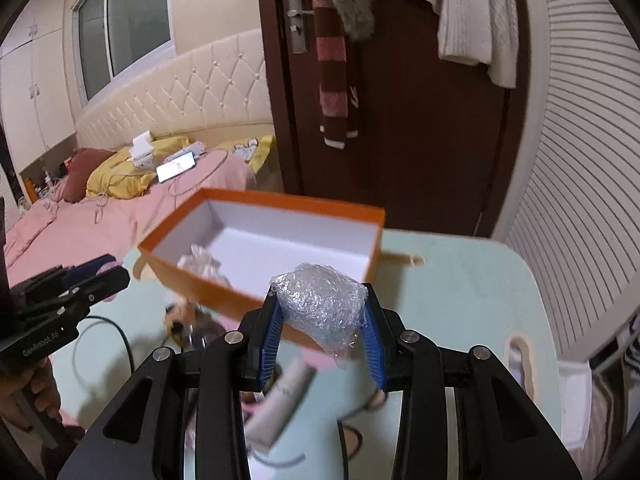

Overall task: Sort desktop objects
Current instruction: 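Carry the pink heart into the orange box with the left tool while the right tool drops the bag in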

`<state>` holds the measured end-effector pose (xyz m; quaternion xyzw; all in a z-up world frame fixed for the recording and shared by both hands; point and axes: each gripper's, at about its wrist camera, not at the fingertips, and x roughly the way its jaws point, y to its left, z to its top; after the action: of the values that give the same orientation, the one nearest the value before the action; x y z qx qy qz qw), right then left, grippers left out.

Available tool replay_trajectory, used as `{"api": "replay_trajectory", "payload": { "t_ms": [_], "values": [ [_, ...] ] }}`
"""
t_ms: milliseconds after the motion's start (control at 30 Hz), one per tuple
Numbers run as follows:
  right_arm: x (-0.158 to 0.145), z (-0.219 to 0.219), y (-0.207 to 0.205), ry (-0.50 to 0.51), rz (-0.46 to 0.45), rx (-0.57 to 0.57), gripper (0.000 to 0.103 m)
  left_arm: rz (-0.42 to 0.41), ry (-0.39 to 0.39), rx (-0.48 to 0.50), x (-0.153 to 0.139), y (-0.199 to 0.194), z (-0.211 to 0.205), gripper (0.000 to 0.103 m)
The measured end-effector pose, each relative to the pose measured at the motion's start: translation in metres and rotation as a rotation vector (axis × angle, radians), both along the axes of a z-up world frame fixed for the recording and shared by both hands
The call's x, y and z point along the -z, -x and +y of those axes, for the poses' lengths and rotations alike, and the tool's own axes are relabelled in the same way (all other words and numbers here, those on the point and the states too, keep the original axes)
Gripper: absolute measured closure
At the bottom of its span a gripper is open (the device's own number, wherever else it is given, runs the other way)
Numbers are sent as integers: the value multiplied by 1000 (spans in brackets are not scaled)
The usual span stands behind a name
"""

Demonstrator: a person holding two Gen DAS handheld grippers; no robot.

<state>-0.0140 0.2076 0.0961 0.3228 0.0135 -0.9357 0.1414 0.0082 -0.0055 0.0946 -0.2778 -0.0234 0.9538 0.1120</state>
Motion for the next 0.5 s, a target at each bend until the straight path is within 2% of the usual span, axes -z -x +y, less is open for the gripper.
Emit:
{"api": "replay_trajectory", "payload": {
  "t_ms": [233, 500],
  "values": [
    [1, -24, 24, -17, -4, -34, 65, -13, 3, 32, -5, 40, 6, 66],
    [15, -38, 54, -41, -51, -54, 65, -72, -9, 38, 12, 76, 12, 66]
  ]
}}
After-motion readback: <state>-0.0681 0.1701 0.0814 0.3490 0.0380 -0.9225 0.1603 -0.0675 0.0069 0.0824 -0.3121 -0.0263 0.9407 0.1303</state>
